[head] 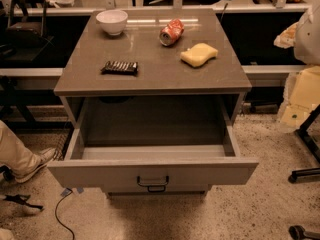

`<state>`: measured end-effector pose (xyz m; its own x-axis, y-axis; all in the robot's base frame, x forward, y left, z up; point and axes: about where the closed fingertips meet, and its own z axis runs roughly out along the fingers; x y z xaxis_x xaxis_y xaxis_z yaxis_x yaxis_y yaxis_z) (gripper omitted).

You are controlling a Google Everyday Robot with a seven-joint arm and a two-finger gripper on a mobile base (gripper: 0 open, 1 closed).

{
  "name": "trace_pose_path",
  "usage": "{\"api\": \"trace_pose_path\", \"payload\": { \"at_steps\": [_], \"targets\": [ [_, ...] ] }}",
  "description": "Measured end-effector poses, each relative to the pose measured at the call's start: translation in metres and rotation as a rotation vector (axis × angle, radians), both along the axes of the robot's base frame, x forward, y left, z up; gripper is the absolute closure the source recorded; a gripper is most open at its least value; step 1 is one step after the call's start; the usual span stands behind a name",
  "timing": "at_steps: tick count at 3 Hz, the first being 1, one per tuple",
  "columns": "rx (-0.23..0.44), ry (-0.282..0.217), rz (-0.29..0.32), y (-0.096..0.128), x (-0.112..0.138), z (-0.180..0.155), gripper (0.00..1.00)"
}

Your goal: Close top drawer

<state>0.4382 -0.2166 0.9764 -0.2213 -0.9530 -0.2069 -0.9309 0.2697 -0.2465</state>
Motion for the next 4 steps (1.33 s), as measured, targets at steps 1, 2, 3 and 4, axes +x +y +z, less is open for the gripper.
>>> {"api": "trace_pose_path", "payload": {
  "at_steps": [1,2,3,4],
  "targets": [
    [0.0,0.0,0.0,0.0,0.0,0.0,0.0],
    [0.046,0.063,-0.032,0.007,-0.001,-0.026,0.0],
    [0.114,0.164,-0.084,0.023,-0.007,-0.07,0.0],
    [0.145,0.293,-0.155,0.036,-0.019,-0.123,0.0]
  ]
}}
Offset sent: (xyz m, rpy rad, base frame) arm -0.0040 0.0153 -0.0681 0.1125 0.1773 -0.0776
